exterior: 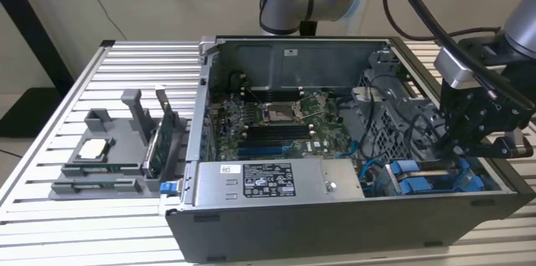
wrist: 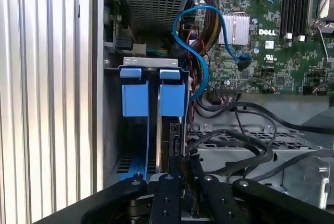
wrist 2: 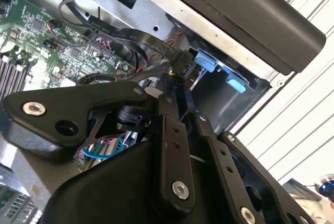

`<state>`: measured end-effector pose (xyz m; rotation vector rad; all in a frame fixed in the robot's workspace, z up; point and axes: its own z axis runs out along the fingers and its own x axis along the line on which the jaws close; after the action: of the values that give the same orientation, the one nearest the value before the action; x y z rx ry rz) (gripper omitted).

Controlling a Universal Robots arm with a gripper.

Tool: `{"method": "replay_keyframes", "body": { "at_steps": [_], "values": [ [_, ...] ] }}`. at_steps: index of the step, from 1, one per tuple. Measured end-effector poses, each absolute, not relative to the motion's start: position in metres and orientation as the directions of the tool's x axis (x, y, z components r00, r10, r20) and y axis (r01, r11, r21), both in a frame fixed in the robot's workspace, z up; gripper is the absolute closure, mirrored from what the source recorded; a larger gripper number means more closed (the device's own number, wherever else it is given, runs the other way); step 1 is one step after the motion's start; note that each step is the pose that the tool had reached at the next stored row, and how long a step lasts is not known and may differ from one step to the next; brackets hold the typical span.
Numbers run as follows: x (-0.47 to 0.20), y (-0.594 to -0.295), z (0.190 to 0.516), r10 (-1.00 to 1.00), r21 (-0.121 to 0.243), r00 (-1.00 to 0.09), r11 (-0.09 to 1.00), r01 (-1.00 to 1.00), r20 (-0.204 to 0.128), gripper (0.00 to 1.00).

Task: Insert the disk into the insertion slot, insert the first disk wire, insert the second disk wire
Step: 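Insert the first disk wire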

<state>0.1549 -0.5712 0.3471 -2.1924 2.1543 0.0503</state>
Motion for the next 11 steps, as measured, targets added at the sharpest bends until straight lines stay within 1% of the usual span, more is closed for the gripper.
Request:
{"method": "replay_keyframes", "body": {
  "at_steps": [11],
  "values": [
    [0.1561,-0.5726,0.3440,-0.998,-0.025,0.019,-0.017,-1.000,-0.065,0.81]
  ]
}}
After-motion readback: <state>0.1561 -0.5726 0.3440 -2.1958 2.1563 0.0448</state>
